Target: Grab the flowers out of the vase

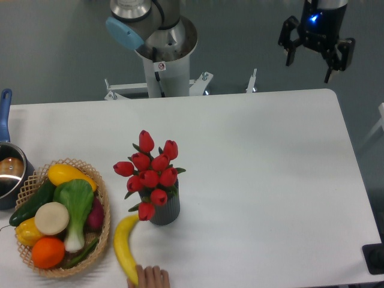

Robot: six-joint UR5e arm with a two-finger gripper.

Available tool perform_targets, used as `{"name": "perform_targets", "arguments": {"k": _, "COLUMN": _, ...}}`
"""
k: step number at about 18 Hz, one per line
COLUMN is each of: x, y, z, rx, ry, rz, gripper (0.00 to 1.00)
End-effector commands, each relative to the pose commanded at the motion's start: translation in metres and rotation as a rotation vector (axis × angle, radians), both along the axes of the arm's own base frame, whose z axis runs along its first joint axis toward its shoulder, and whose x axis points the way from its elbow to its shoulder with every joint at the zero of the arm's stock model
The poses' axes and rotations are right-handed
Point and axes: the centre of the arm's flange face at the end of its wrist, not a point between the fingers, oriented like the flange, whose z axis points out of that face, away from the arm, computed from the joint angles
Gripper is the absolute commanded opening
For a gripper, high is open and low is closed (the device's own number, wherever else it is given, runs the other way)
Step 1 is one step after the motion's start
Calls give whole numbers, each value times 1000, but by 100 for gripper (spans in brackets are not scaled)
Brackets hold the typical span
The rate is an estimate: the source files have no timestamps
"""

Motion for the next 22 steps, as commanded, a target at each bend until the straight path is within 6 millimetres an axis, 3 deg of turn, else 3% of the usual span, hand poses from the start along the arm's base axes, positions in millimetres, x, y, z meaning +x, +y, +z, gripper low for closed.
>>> {"name": "perform_targets", "arguments": {"k": 9, "x": 2, "y": 5, "z": -2, "rx": 1, "ry": -4, "rz": -8, "gripper": 100}}
{"name": "perform_targets", "arguments": {"k": 15, "x": 11, "y": 17, "z": -38, "rx": 154, "ry": 33, "rz": 97, "gripper": 100}}
{"name": "perform_targets", "arguments": {"k": 22, "x": 24, "y": 66, "z": -68, "rx": 345, "ry": -71, "rz": 107, "gripper": 100}}
